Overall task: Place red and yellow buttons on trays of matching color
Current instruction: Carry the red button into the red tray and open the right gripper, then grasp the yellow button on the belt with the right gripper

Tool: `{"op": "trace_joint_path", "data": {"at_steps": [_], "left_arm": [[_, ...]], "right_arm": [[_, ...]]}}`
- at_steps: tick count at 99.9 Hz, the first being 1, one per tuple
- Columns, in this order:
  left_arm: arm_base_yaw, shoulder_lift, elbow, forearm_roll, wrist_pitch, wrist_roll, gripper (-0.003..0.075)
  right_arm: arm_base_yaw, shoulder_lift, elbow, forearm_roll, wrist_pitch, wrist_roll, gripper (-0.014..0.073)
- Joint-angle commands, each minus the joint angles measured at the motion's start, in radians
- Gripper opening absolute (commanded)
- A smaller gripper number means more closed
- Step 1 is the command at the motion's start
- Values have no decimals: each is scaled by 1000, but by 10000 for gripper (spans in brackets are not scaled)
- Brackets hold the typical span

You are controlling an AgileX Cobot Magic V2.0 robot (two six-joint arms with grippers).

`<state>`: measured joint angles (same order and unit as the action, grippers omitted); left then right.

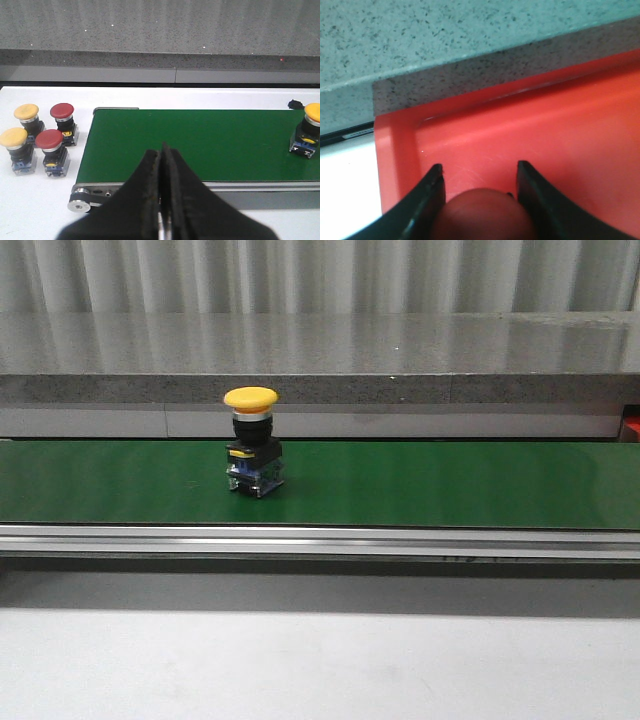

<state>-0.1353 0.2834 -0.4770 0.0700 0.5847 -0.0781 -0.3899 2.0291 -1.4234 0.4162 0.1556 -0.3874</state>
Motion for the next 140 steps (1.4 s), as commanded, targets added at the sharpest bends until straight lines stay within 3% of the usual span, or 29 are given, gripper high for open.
{"op": "trace_joint_path", "data": {"at_steps": [1,25,32,51,63,96,118,140], "left_arm": [[-6,8,-29,-6,-86,-6,-20],[-6,8,-29,-6,-86,-6,-20],[-6,8,-29,-6,-86,-6,-20],[-6,8,-29,-6,-86,-6,-20],[-6,8,-29,-6,-86,-6,-20],[-6,8,-29,-6,-86,-6,-20],[-6,8,-29,-6,-86,-6,-20],[-6,8,-29,-6,-86,-6,-20]], "right_arm": [[-6,-32,-47,10,-66,-5,99],[-6,-2,-47,10,-68,-5,119],[-6,-2,-47,10,-68,-5,188],[-6,-2,-47,10,-71,-5,475],[-6,-3,-47,10,-71,-5,554],[-6,-172,-47,10,-2,-5,564],[3,-378,-32,10,187,-9,564],[59,-593,150,10,284,-110,563]]}}
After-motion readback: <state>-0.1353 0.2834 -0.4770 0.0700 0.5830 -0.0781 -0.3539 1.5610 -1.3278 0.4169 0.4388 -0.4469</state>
